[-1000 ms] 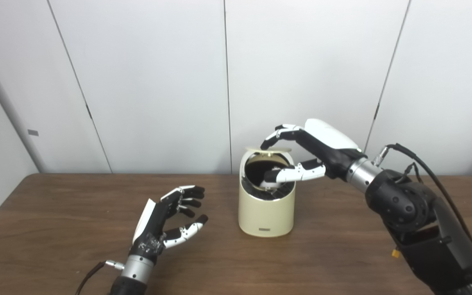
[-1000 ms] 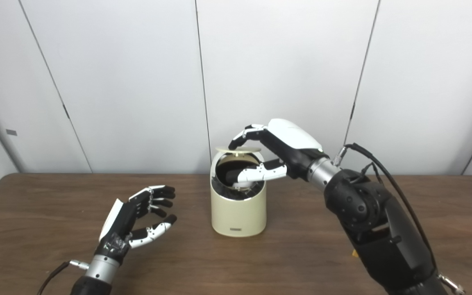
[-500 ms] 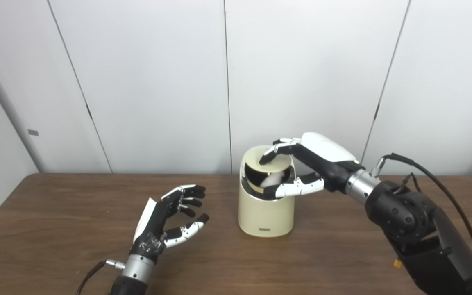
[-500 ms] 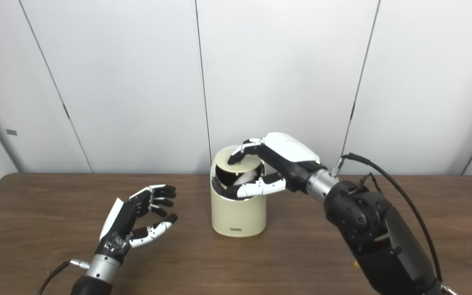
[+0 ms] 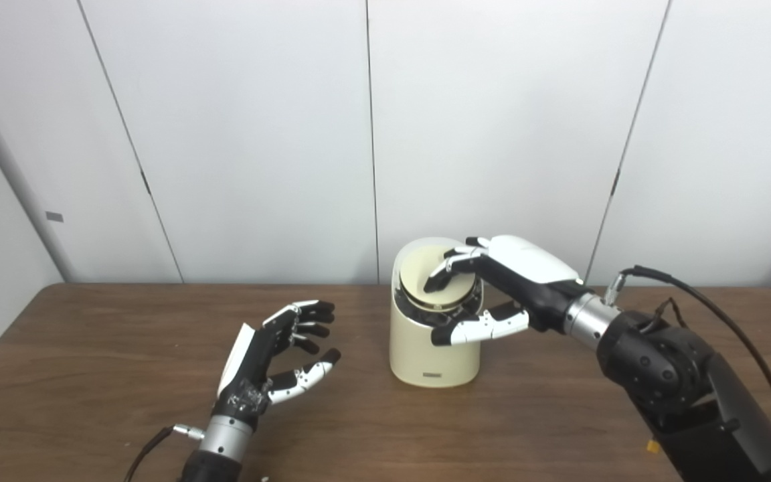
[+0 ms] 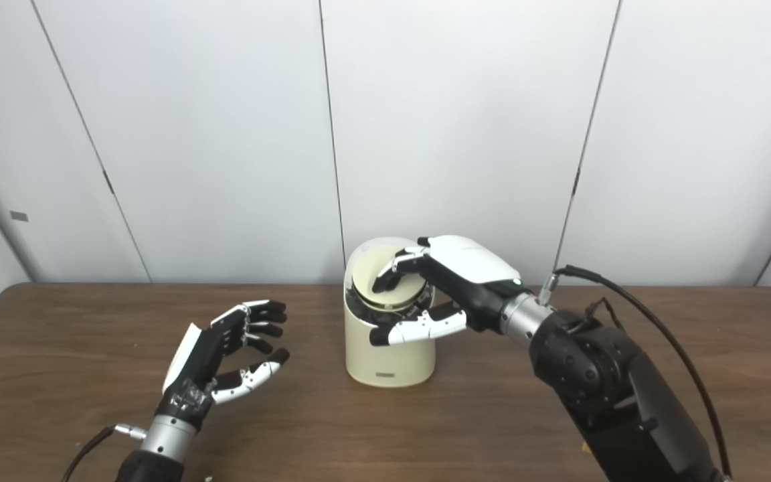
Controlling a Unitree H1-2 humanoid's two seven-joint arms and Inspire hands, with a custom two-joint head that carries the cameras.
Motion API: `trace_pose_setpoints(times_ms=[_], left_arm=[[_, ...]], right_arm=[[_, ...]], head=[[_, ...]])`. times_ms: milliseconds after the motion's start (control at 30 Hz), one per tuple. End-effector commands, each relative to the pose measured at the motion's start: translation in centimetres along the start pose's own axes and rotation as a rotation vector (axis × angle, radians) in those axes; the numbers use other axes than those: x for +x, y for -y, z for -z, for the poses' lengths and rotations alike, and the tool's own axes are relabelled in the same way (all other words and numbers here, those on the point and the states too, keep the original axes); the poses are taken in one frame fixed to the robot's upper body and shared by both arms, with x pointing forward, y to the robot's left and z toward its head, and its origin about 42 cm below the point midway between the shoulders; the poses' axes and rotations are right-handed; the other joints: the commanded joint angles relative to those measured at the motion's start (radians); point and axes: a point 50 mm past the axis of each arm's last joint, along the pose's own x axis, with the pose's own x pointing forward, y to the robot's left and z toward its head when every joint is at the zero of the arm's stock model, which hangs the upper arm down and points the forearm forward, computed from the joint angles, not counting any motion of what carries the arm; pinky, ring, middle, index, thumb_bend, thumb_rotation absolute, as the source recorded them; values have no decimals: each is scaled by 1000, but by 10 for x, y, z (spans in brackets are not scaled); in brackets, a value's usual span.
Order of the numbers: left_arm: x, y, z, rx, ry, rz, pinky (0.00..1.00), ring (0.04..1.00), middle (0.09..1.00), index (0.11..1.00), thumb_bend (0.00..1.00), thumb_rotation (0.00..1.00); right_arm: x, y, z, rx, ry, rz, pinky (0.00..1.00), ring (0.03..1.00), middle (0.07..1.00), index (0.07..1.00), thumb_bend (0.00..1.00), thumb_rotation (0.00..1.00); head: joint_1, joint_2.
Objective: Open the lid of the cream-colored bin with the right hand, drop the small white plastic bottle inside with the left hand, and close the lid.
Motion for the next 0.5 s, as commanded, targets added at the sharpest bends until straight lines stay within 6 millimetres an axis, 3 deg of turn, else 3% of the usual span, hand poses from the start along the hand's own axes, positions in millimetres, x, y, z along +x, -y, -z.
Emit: trace_pose_setpoints(times_ms=[0, 467], left_arm=[[11, -8, -16, 17, 79, -24, 560, 670, 725, 745, 451, 14], [11, -8, -18, 6, 87, -24, 564, 672, 724, 742, 455, 1]], right_arm=[[0, 17, -9, -45, 47, 37, 1000, 901, 721, 690, 654, 766], [1, 8, -9, -49, 49, 9, 996, 898, 716, 694, 660, 788]], head=[[2, 2], [4, 5]])
